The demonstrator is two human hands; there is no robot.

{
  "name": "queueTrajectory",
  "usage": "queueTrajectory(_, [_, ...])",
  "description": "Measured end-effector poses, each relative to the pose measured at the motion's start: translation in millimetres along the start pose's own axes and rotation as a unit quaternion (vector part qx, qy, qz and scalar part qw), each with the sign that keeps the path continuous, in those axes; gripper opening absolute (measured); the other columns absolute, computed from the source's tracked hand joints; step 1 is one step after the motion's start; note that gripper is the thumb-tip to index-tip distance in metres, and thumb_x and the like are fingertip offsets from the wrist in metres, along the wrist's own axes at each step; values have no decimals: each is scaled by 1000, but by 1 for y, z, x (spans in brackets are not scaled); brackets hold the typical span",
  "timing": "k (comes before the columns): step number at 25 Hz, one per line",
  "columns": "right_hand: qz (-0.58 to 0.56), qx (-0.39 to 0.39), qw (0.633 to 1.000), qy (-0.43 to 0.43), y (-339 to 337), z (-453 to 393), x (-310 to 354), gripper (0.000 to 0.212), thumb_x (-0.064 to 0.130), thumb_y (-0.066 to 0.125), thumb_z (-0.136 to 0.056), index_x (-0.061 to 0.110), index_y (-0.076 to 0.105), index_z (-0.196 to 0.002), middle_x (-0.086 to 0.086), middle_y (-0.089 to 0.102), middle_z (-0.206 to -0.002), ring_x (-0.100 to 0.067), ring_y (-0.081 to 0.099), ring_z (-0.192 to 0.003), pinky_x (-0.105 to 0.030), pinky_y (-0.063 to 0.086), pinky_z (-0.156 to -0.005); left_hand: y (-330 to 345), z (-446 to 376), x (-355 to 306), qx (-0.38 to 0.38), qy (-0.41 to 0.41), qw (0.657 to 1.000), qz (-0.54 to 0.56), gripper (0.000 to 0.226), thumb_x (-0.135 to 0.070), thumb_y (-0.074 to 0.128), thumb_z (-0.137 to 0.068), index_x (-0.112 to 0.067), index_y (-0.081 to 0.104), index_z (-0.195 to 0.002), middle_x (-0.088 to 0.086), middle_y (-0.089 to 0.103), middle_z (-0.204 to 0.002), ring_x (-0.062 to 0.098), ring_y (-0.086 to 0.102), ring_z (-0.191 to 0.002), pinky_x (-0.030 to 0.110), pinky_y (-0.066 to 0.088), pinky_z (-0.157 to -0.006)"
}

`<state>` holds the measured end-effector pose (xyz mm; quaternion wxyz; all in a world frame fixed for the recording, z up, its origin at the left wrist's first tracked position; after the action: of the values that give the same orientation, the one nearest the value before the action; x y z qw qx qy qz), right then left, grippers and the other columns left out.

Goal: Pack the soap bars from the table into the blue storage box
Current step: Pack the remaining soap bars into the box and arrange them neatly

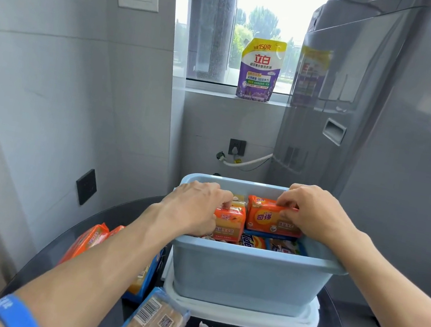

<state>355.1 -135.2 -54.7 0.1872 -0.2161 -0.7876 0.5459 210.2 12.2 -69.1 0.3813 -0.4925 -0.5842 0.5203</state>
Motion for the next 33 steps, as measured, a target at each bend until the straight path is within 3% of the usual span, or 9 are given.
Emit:
queueTrajectory(8, [-13,99,993,64,9,14,8,44,24,63,-85,29,64,-128,3,63,-129,-23,58,-113,-37,50,-92,4,-3,11,41,-28,996,72,40,-23,61,-92,-37,62,-129,-6,58,-137,20,55,-121,37,49,-98])
queueTrajectory(13, [-195,-92,966,145,-31,46,27,36,19,66,-85,18,67,-121,-4,62,-132,-26,57,-116,-35,46,-91,-27,43,38,-184,-99,921,329,28,-12,66,-86,-21,75,-111,-1,70,-121,16,62,-112,29,49,-95])
queueTrajectory(15, [-235,-208,946,88,-45,73,75,22,14,66,-84,18,73,-104,0,69,-115,-24,61,-102,-30,43,-80,-12,88,59,-263,-152,877,371,23,-16,64,-86,-23,76,-104,-5,73,-113,13,65,-103,28,52,-89])
queueTrajectory(17, [-252,-255,933,-15,-50,95,137,16,9,65,-82,15,73,-94,0,72,-100,-24,62,-93,-29,43,-78,7,121,79,-258,-191,879,352,25,-20,62,-85,-22,75,-107,-4,73,-113,13,65,-105,24,49,-90])
queueTrajectory(22, [-190,-149,951,-194,-15,120,229,16,2,68,-83,12,76,-92,0,74,-97,-28,63,-87,-39,54,-74,34,168,146,-100,-340,931,89,58,-50,62,-83,-25,53,-135,4,57,-136,31,50,-122,42,42,-95])
queueTrajectory(24, [-172,-110,957,-207,-1,123,238,17,4,69,-83,16,75,-93,3,73,-97,-25,62,-84,-36,55,-67,54,183,162,-19,-370,918,139,73,-63,64,-77,-25,47,-137,5,58,-133,31,52,-119,44,47,-96])
queueTrajectory(28, [-205,-23,969,-136,31,114,247,20,13,62,-89,23,73,-103,10,70,-107,-19,63,-93,-34,56,-69,69,191,174,17,-394,881,262,96,-75,70,-60,-29,42,-139,2,56,-133,29,53,-119,47,52,-94])
queueTrajectory(30, [-214,14,972,-99,50,105,252,24,16,60,-90,25,69,-110,9,68,-114,-19,64,-97,-37,55,-72,74,188,172,35,-396,864,309,102,-72,72,-57,-31,36,-143,3,54,-134,30,52,-121,50,50,-96])
queueTrajectory(33, [-207,83,974,-39,80,84,268,36,23,57,-88,26,60,-124,5,63,-128,-22,62,-106,-37,53,-80,81,188,176,18,-410,823,392,92,-51,78,-61,-31,36,-140,-2,59,-111,24,65,-94,43,61,-75])
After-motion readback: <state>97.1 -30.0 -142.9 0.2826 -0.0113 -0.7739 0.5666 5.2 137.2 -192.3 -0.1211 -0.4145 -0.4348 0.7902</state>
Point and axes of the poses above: each hand's wrist, its own z-axis away from the middle knuckle, its own y-axis out of the palm, x = y × z, the point moved 7 cm from there along -z, towards the middle knuckle
